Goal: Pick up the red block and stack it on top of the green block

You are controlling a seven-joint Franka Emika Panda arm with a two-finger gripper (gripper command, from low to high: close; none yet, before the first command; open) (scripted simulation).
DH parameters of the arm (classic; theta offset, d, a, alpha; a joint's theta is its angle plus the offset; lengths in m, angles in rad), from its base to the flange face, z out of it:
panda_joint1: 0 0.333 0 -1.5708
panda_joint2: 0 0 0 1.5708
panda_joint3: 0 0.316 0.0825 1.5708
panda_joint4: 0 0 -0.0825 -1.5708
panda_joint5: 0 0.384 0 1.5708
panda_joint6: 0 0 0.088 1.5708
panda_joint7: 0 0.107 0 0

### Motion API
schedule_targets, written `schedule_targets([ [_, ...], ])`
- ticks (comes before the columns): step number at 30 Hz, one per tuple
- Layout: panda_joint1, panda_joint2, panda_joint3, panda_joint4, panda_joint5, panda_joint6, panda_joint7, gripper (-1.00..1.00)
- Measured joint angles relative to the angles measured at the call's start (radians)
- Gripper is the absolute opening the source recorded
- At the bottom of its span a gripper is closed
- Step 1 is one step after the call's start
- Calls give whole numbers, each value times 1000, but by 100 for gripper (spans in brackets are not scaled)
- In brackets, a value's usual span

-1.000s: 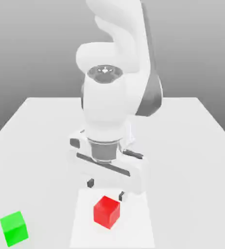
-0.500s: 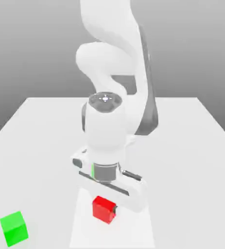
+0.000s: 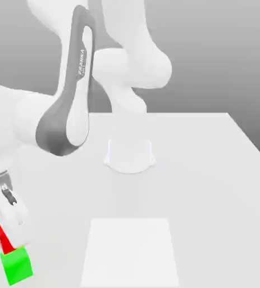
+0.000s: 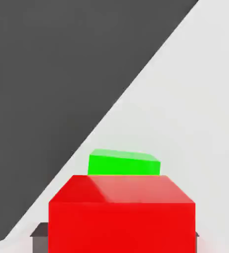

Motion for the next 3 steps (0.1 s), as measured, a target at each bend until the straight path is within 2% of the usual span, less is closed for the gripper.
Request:
schedule_targets([
  [3,0,0,0,0,0,0,0,100],
])
